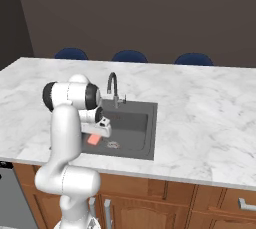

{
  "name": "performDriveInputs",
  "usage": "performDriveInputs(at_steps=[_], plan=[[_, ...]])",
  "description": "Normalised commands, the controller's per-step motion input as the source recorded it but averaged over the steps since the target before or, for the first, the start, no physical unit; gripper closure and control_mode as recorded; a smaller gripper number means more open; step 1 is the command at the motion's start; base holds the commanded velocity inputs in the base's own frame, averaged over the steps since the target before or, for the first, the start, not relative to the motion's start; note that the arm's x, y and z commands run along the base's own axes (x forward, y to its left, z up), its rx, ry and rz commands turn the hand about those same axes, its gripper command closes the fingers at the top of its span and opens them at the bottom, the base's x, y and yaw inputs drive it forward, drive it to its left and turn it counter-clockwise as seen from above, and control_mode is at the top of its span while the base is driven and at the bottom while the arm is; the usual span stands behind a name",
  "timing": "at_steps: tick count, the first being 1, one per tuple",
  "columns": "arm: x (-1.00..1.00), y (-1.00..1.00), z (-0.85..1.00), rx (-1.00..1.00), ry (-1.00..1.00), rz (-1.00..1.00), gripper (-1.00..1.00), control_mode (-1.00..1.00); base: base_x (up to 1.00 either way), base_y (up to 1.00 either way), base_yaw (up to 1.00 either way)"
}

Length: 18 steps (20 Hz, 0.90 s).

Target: Pick up the bar soap and bar soap from the sink, and place them back in the cabinet, and close the cabinet doors.

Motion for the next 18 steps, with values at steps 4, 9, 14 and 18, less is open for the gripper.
performDriveInputs(at_steps=[4,9,14,18], plan=[[-0.20,0.00,0.53,0.00,-0.15,0.00,1.00,-1.00,0.00,0.00,0.00],[-0.05,0.00,0.63,0.00,-0.14,0.00,1.00,-1.00,0.00,0.00,0.00],[-0.16,0.00,0.69,0.00,-0.09,0.00,1.00,-1.00,0.00,0.00,0.00],[-0.31,0.00,0.66,0.00,-0.04,0.00,1.00,-1.00,0.00,0.00,0.00]])
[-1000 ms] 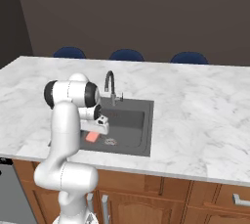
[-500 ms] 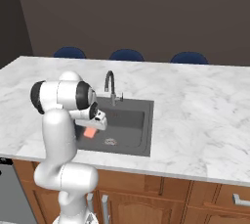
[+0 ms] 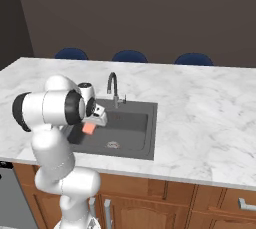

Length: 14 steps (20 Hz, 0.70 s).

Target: Pick up the bar soap and bar soap from the sink, and place them back in the cabinet, and close the cabinet doors.

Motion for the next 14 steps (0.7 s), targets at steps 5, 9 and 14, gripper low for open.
performDriveInputs(at_steps=[5,9,14], plan=[[-0.29,0.00,0.59,0.00,-0.03,0.00,1.00,-1.00,0.00,0.00,0.00],[-0.31,-0.03,0.56,0.00,-0.01,0.03,1.00,-1.00,0.00,0.00,0.00],[-0.23,-0.09,0.36,0.00,-0.01,0.13,1.00,-1.00,0.00,0.00,0.00]])
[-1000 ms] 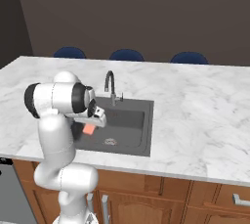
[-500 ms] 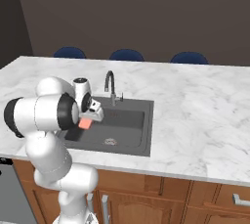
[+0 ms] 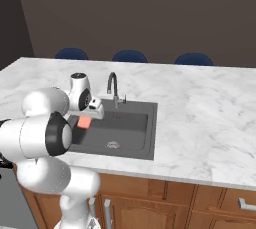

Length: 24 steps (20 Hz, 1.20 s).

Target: Pick up the bar soap and bar soap from the sink, and place them back in the cabinet, and close the cabinet doors.

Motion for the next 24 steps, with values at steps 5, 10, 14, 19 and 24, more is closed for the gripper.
performDriveInputs(at_steps=[5,10,14,19,24], plan=[[-0.38,-0.16,0.34,0.00,-0.02,0.19,1.00,-1.00,0.00,0.00,0.00],[-0.29,-0.09,0.39,0.00,0.00,0.15,1.00,-1.00,0.00,0.00,0.00],[-0.52,-0.02,0.48,0.00,0.00,0.03,1.00,-1.00,0.00,0.00,0.00],[-0.60,0.00,0.52,0.00,0.00,0.00,1.00,-1.00,0.00,0.00,0.00],[-0.48,0.00,0.72,0.00,0.00,0.00,1.00,-1.00,0.00,0.00,0.00]])
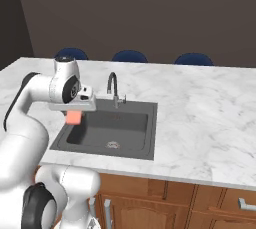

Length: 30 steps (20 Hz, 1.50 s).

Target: Pick up the bar soap and bar soap from the sink, and place them back in the cabinet, and close the cabinet doors.

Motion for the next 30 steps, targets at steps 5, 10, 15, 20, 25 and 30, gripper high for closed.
performDriveInputs(at_steps=[5,10,15,20,25,30], plan=[[-0.40,-0.03,0.70,0.00,0.00,0.00,1.00,-1.00,0.00,0.00,0.00],[-0.49,-0.11,0.69,0.00,0.00,0.00,1.00,-1.00,0.00,0.00,0.00],[-0.22,-0.27,0.47,0.02,0.00,-0.04,1.00,-1.00,0.00,0.00,0.00],[-0.21,-0.41,0.11,0.01,0.00,0.00,1.00,-1.00,0.00,0.00,0.00],[-0.10,-0.15,0.00,0.00,-0.01,0.00,1.00,-1.00,0.00,0.00,0.00],[-0.05,0.00,0.00,0.00,0.00,0.00,1.00,1.00,-0.42,0.20,0.05]])
